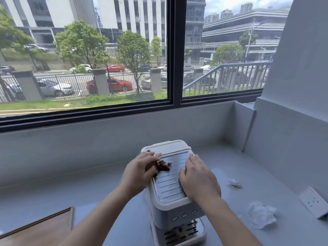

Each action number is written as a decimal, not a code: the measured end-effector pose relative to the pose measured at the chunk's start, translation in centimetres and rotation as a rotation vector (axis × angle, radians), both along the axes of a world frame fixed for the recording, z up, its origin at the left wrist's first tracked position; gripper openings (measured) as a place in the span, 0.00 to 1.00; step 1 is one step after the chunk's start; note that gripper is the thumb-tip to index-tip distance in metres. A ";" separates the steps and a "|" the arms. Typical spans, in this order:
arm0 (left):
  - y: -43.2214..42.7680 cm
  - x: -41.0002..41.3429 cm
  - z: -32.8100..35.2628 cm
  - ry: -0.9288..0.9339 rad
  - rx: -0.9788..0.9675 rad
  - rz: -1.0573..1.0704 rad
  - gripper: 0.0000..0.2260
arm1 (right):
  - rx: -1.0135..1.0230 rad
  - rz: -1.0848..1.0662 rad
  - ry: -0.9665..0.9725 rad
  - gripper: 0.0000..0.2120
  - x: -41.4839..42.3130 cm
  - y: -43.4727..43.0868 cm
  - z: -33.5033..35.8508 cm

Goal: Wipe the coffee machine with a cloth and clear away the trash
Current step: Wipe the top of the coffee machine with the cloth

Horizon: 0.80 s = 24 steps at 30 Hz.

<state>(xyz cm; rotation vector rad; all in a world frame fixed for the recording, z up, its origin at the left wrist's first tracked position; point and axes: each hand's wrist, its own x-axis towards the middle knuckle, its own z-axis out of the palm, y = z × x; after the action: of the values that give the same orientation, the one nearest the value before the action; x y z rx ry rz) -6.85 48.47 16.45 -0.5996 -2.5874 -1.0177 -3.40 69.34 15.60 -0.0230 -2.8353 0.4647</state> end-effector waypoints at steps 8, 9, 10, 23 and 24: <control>1.4 -0.3 -0.5 0.014 0.093 0.132 0.12 | 0.027 -0.008 -0.014 0.26 -0.3 0.1 -0.3; 1.5 -0.3 -0.5 0.005 0.097 0.155 0.13 | 0.026 -0.008 -0.015 0.26 -0.3 0.1 -0.3; 1.6 -0.1 -0.8 0.004 0.104 0.165 0.12 | 0.024 -0.009 -0.017 0.26 -0.3 0.2 -0.3; 2.3 7.8 -0.5 0.033 -0.044 0.063 0.07 | -0.011 -0.053 -0.044 0.18 -0.1 -0.1 0.3; 2.5 7.5 0.0 0.043 -0.090 0.065 0.06 | -0.016 -0.053 -0.039 0.17 -0.1 0.0 0.3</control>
<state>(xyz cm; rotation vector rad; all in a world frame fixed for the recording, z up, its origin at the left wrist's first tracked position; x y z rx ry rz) 0.62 50.98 16.48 -0.5482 -2.6083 -0.8631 -3.49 69.30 15.95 -0.1116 -2.8611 0.4810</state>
